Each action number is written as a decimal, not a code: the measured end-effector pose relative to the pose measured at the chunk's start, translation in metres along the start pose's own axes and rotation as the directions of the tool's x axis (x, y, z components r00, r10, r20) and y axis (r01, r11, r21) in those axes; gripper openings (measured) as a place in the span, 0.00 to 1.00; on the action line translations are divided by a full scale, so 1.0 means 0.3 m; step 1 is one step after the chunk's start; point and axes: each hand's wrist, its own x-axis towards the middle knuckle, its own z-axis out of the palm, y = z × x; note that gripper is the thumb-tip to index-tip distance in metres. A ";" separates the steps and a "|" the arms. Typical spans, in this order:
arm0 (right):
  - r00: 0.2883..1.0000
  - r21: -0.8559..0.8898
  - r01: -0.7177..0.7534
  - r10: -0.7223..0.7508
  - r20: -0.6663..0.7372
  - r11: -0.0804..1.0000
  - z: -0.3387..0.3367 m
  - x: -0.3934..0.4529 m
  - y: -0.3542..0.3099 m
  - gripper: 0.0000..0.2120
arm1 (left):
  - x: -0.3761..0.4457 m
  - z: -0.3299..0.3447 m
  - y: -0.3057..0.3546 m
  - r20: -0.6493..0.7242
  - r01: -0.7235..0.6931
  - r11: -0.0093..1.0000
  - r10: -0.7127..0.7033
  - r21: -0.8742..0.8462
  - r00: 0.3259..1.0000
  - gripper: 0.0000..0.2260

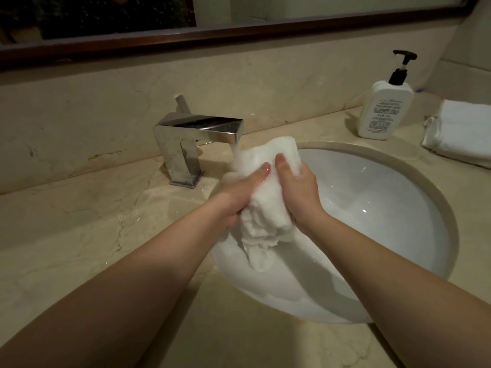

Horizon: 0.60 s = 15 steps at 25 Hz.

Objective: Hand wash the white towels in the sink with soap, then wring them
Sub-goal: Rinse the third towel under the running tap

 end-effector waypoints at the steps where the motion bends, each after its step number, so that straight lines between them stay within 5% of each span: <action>1: 0.999 0.005 -0.011 0.011 0.048 1.000 0.001 -0.003 0.001 0.21 | 0.012 0.004 0.001 -0.118 -0.027 0.999 0.031 0.034 0.992 0.21; 4: 0.987 -0.115 -0.060 0.076 0.138 0.992 0.009 -0.020 0.013 0.28 | 0.026 0.001 0.006 -0.274 -0.055 0.976 0.113 0.211 0.955 0.27; 8: 0.929 -0.112 -0.244 0.265 0.258 0.963 -0.017 -0.019 0.013 0.26 | 0.023 -0.005 0.003 -0.155 -0.070 0.992 0.086 0.107 0.984 0.28; 12: 0.993 0.056 -0.119 0.118 0.031 0.991 -0.058 0.027 -0.008 0.21 | 0.045 -0.009 0.000 0.062 -0.009 0.994 0.016 -0.108 0.998 0.26; 15: 0.999 0.070 0.050 -0.051 0.007 0.996 -0.068 0.033 -0.021 0.19 | 0.032 -0.004 0.012 0.229 0.060 0.963 0.001 -0.261 0.973 0.23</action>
